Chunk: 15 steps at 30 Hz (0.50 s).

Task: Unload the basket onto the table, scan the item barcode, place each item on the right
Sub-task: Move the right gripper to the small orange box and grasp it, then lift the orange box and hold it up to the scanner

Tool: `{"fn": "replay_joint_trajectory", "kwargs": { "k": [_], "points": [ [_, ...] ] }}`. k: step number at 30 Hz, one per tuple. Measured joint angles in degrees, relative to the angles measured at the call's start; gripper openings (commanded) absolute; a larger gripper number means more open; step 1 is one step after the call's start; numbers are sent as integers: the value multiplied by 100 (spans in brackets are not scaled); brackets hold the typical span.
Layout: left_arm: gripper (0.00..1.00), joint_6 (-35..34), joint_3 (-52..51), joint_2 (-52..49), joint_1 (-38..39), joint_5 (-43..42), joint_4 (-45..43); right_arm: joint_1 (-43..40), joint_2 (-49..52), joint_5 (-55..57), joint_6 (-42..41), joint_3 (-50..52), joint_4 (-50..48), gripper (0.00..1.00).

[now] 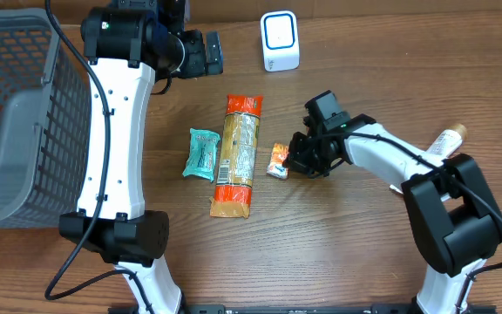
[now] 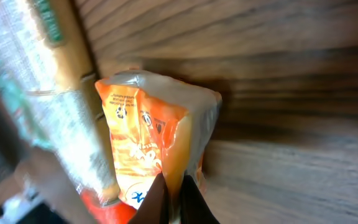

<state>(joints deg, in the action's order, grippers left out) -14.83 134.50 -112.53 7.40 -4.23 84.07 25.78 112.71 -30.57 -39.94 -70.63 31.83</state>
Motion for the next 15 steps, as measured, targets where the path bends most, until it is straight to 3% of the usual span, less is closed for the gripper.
{"fn": "replay_joint_trajectory", "kwargs": {
  "k": [8, 15],
  "points": [
    [100, 0, 0, 0, 0, 0, 0, -1532, -1609, -2479, 1064, -13, -240, 4],
    [100, 0, 0, 0, 0, 2, -2, -2389, -2669, -4376, 859, -74, -1515, 4]
  ]
}}
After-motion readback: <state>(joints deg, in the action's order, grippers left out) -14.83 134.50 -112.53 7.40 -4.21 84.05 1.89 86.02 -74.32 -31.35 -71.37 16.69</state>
